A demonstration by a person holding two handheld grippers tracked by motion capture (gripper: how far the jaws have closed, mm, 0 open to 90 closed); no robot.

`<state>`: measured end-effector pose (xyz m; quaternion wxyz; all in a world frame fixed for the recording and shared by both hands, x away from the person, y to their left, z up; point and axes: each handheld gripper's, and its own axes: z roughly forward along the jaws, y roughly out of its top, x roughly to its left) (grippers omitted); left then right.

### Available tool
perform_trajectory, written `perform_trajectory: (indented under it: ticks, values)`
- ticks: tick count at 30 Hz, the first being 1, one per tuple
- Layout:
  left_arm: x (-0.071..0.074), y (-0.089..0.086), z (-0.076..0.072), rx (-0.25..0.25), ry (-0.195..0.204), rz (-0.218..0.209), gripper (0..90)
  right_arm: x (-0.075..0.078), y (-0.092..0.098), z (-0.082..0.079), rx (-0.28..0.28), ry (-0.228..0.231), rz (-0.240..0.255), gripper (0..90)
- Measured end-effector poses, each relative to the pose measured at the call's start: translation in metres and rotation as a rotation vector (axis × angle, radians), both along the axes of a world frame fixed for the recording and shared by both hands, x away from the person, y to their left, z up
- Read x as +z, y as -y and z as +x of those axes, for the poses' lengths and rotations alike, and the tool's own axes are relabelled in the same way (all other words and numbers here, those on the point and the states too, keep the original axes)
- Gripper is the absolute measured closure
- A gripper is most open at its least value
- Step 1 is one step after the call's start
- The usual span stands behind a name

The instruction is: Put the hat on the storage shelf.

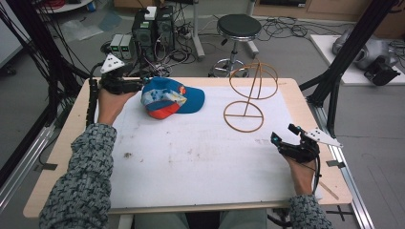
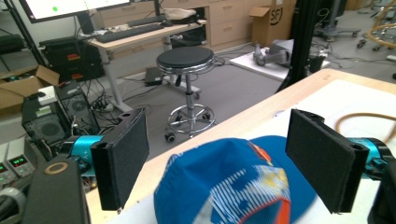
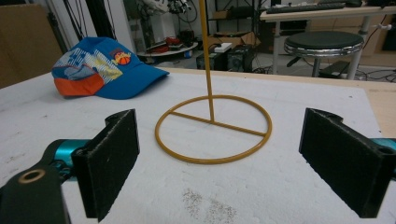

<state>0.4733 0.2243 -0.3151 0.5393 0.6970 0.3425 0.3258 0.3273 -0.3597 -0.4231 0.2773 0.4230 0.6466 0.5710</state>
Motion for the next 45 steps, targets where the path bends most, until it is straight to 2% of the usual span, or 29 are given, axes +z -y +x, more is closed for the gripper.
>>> perform_trajectory:
  ticks: [5, 6, 7, 8, 9, 10, 15, 20, 24, 26, 27, 33, 35, 40, 42, 45]
  values:
    - [-0.012, 0.005, 0.018, -0.010, -0.012, -0.002, 22.4, 0.000, 0.000, 0.001, 0.000, -0.003, -0.006, 11.4]
    - [-0.019, 0.007, 0.023, -0.008, -0.019, 0.003, 23.1, -0.001, 0.000, 0.001, 0.003, -0.002, -0.007, 11.4]
    - [-0.019, 0.007, 0.023, -0.008, -0.019, 0.003, 23.2, -0.001, 0.000, 0.001, 0.003, -0.002, -0.007, 11.4]
    - [-0.025, 0.008, 0.027, -0.008, -0.033, -0.007, 23.2, -0.001, 0.000, 0.002, 0.004, -0.004, -0.008, 11.4]
    - [-0.025, 0.008, 0.027, -0.008, -0.033, -0.007, 23.2, -0.001, -0.001, 0.002, 0.002, -0.008, -0.007, 11.5]
    - [-0.032, 0.008, 0.032, -0.016, -0.049, -0.032, 23.2, -0.001, 0.000, 0.002, 0.003, -0.007, -0.009, 11.5]
    - [-0.043, 0.013, 0.040, -0.009, -0.074, -0.026, 24.8, -0.001, 0.000, 0.003, 0.005, -0.002, -0.006, 11.4]
    - [-0.061, 0.014, 0.050, 0.014, -0.123, -0.045, 25.0, -0.002, -0.001, 0.003, 0.010, -0.008, -0.006, 11.4]
    - [-0.068, 0.016, 0.055, 0.028, -0.132, -0.043, 25.7, -0.002, -0.001, 0.004, 0.014, -0.013, -0.008, 11.4]
    - [-0.071, 0.015, 0.057, 0.037, -0.136, -0.054, 25.6, -0.002, -0.001, 0.004, 0.016, -0.011, -0.005, 11.4]
    - [-0.074, 0.012, 0.059, 0.048, -0.141, -0.073, 25.6, -0.002, -0.001, 0.004, 0.016, -0.010, -0.006, 11.4]
    - [-0.080, 0.009, 0.063, 0.052, -0.138, -0.072, 27.9, -0.002, -0.003, 0.005, 0.022, -0.013, -0.011, 11.5]
    - [-0.085, 0.009, 0.065, 0.048, -0.158, -0.065, 28.3, -0.002, -0.004, 0.005, 0.023, -0.014, -0.017, 11.5]
    - [-0.092, 0.015, 0.067, 0.043, -0.169, -0.033, 31.9, -0.002, -0.005, 0.006, 0.024, -0.018, -0.018, 11.4]
    - [-0.093, 0.015, 0.067, 0.046, -0.175, -0.032, 33.5, -0.002, -0.005, 0.006, 0.022, -0.018, -0.018, 11.4]
    - [-0.096, 0.013, 0.068, 0.045, -0.213, -0.044, 40.5, -0.002, -0.005, 0.006, 0.022, -0.021, -0.020, 11.5]
